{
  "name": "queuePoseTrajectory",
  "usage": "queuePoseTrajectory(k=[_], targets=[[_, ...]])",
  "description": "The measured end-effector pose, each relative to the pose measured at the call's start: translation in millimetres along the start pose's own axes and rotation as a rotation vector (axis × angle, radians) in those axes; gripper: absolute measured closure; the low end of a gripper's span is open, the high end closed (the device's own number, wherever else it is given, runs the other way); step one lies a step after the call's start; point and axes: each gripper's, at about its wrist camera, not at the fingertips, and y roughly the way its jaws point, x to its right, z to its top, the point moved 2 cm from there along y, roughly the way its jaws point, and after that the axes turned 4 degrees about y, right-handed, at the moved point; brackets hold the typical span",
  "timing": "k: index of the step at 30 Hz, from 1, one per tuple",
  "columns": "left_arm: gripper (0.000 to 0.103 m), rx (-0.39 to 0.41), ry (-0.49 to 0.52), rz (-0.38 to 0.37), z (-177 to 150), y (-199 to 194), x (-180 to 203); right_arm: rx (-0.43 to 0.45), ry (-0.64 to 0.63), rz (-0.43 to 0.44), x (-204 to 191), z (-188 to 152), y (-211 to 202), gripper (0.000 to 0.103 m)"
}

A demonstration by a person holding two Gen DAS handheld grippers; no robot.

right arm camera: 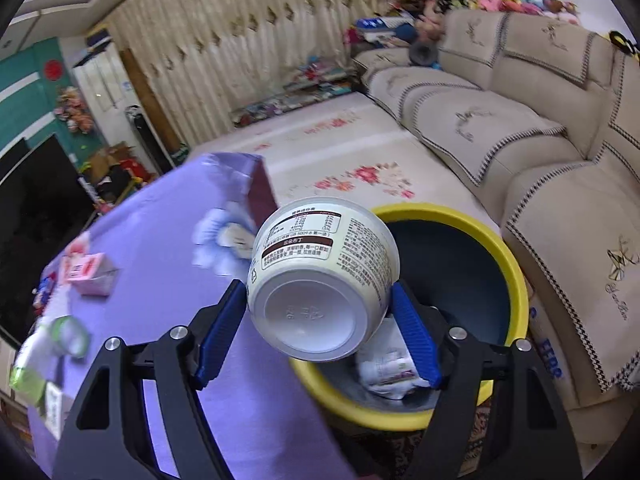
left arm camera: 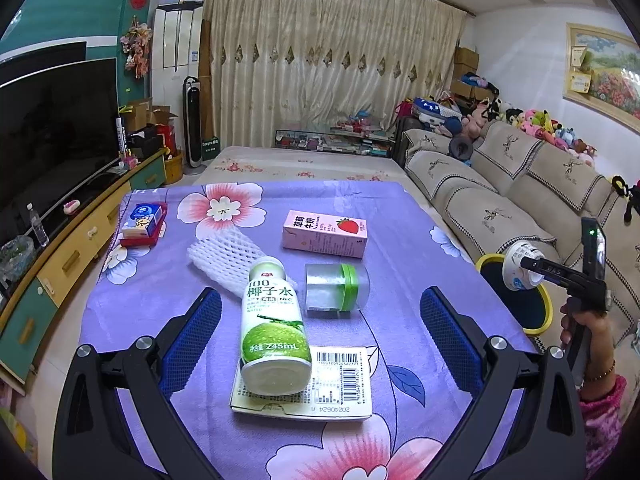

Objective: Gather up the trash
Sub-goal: 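Carry the yogurt cup over the bin and open the right tool, then grasp the green-labelled coconut water bottle with the left tool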

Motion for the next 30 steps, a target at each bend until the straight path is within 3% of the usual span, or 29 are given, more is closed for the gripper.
queuePoseTrajectory(k=[9,15,30], targets=[[0.005,-0.029,0.009,0.004,1.7,15.2,6.0,-0.083,0.042,-0.088,35.1,-1.8,52.6,0.032],[0.005,-0.045,0.010,0.000,1.0,23.4,6.0,-0.101,0.062,-0.113,43.8,-3.6,65.3,0.031],[0.005,-0.057,-0.011,0.023,-14.9,21.3,-5.6,-0.033,0.013,-0.068,20.1,-32.8,4.2,0.028]])
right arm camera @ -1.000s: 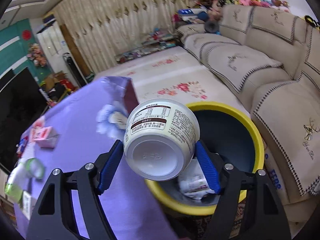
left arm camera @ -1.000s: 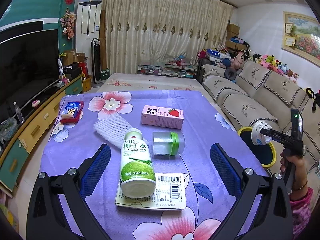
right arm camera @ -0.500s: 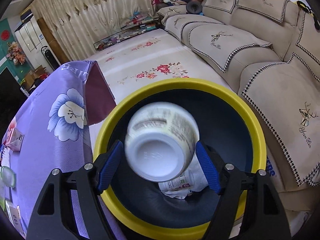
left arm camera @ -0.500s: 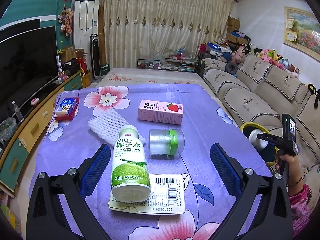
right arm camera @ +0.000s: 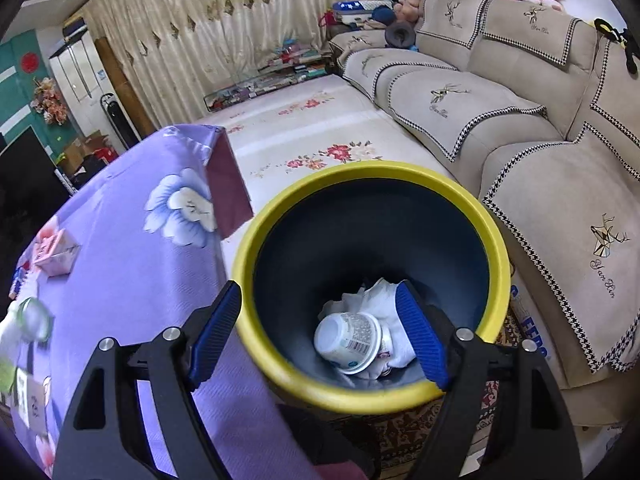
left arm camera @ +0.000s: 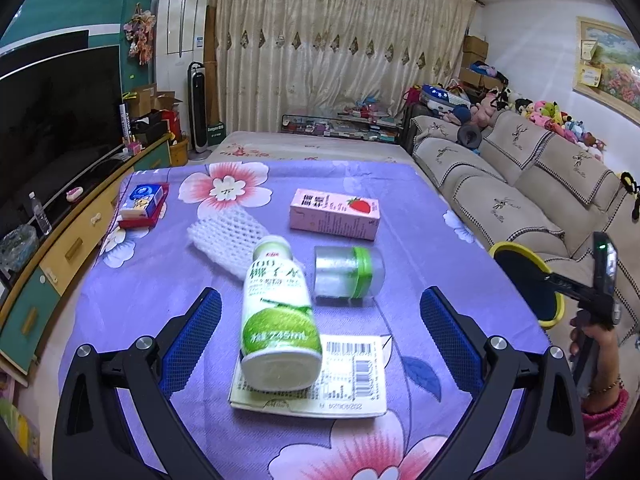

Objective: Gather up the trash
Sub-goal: 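Grasp the green-labelled coconut water bottle with the left tool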

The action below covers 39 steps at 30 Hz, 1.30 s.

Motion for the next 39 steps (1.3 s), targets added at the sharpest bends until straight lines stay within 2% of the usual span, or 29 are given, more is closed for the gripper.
queuePoseTrajectory(k=[9,11,16,21,23,25,31,39], targets=[[0.005,-0.049,-0.010,0.065,-23.2,10.9,-16.2,0.038,-0.015,0.069,-13.9,-12.6,-34.4,0.028],[0.008,-0.057,-0.021,0.080,-26.4,16.8,-21.2,0.040,-0.022,0.080,-17.5,-13.6,-38.3,0.028],[0.022,-0.069,0.008,0.121,-30.8,28.7,-21.7,0.039,-0.026,0.092,-19.6,-15.6,-40.1,0.028],[0.030,-0.071,0.031,0.126,-32.5,38.7,-17.3,0.030,-0.025,0.099,-19.7,-17.1,-37.4,0.028],[0.037,-0.072,0.043,0.130,-33.1,42.1,-16.4,0.027,-0.025,0.103,-19.9,-17.6,-36.8,0.028],[0.050,-0.069,0.052,0.121,-33.8,44.8,-15.7,0.027,-0.025,0.107,-18.8,-17.9,-37.0,0.028],[0.050,-0.011,0.069,0.122,-22.9,41.2,-17.3,0.032,-0.023,0.112,-17.7,-17.0,-38.3,0.028],[0.051,0.098,0.099,0.161,16.5,37.7,-23.6,0.039,-0.020,0.123,-18.4,-16.4,-42.0,0.028]])
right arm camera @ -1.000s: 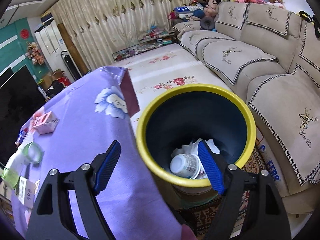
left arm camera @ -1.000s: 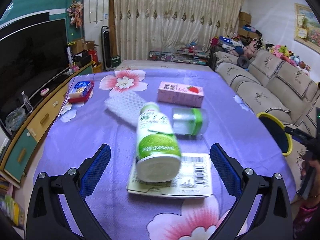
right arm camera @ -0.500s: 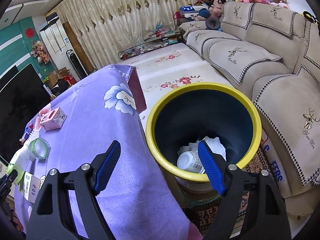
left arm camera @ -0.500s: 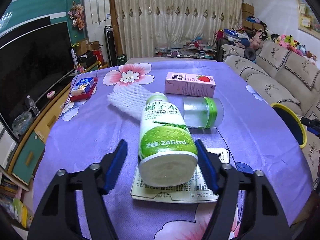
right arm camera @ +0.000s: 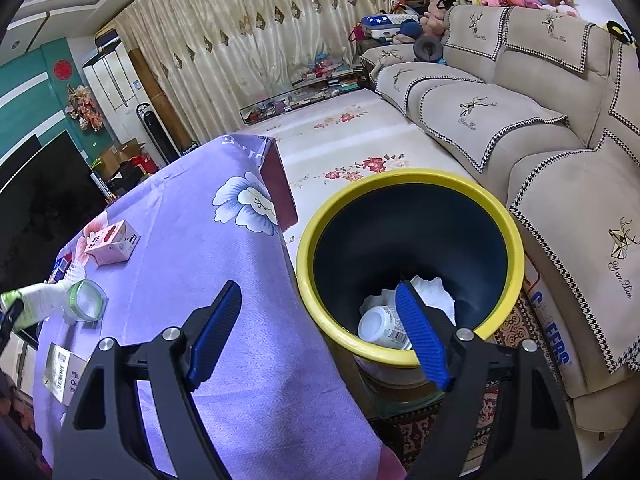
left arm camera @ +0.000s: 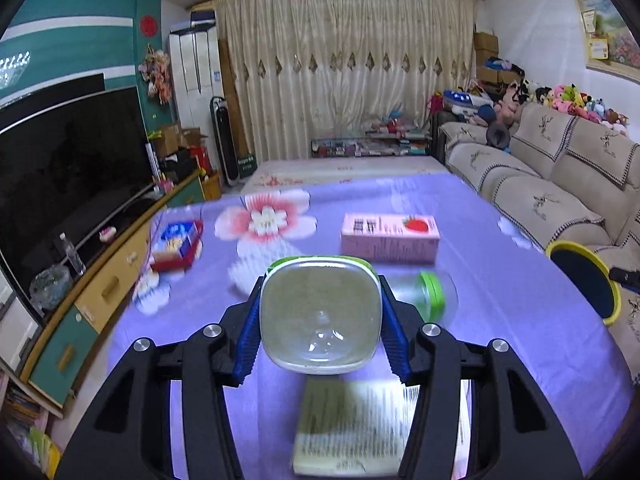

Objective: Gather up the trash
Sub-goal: 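Grasp the green-labelled coconut water bottle with the left tool, then carry the coconut water bottle over the bin and open the left tool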

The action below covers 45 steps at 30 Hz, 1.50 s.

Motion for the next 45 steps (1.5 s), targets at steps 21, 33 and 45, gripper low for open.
queuePoseTrajectory(k=[21,33,45], targets=[[0.051,0.066,0.008,0.021,61.7,22.6,-6.8,0.009,0.027,0.013,8.9,4.9,-2.4,0.028],[0.051,0.119,0.060,-0.086,92.5,-26.8,33.2,0.030,0.051,0.031,19.8,8.1,-9.4,0.028],[0.051,0.108,0.190,-0.426,119.8,-43.6,175.6,0.103,0.094,-0.059,69.2,12.6,-38.3,0.028]])
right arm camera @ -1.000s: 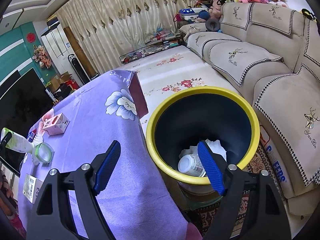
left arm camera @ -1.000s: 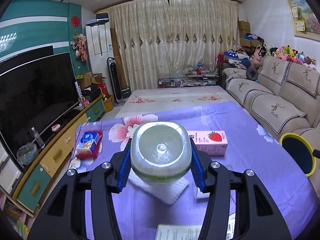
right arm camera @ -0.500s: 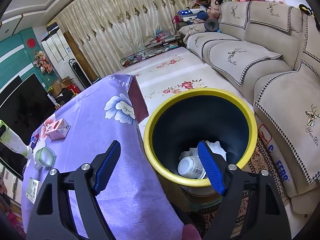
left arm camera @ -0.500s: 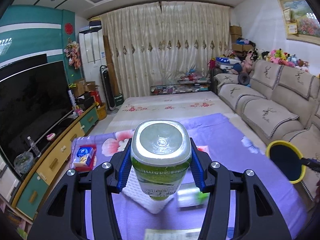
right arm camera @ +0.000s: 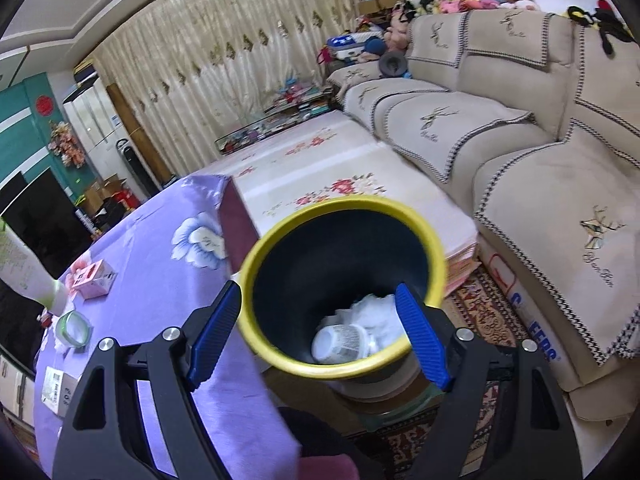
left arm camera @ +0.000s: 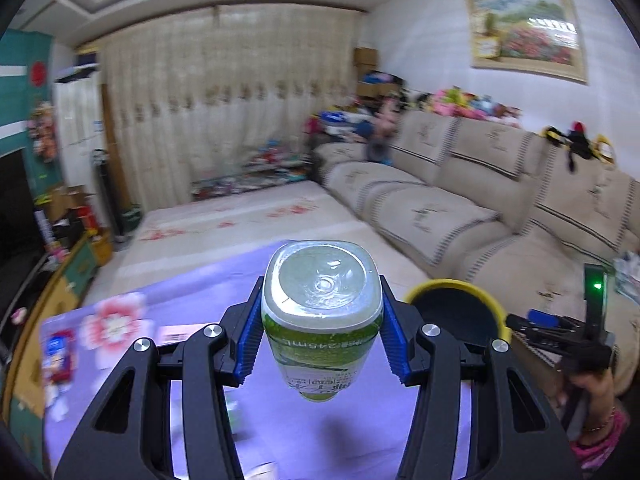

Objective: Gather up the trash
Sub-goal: 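Carry the coconut water bottle over the bin and open the left tool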

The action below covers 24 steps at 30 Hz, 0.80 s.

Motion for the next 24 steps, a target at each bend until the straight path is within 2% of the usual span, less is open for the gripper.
queuePoseTrajectory(k=[5,10,14,20,22,23,24], targets=[[0.051,-0.027,0.051,-0.137,15.7,45.0,71.8,0.030,0.041,-0.048,33.4,2.3,-14.7,0.028],[0.051,-0.034,0.093,-0.208,31.5,88.6,134.4,0.039,0.090,-0.089,67.7,1.3,-23.3,0.028],[0.051,-0.088,0.086,-0.261,36.7,139.7,173.4,0.040,0.123,-0.111,90.9,-2.1,-28.2,0.028],[0.051,-0.167,0.071,-0.255,31.7,209.6,209.7,0.037,0.168,-0.137,117.3,-6.9,-30.2,0.028],[0.042,-0.156,0.054,-0.236,26.5,213.1,203.5,0.033,0.176,-0.138,121.6,-9.3,-29.3,0.028],[0.033,-0.147,0.046,-0.229,26.9,213.0,201.9,0.031,0.178,-0.137,122.0,-9.8,-28.6,0.028],[0.032,-0.132,0.035,-0.221,27.7,210.5,198.8,0.030,0.178,-0.135,121.9,-10.3,-28.0,0.028]])
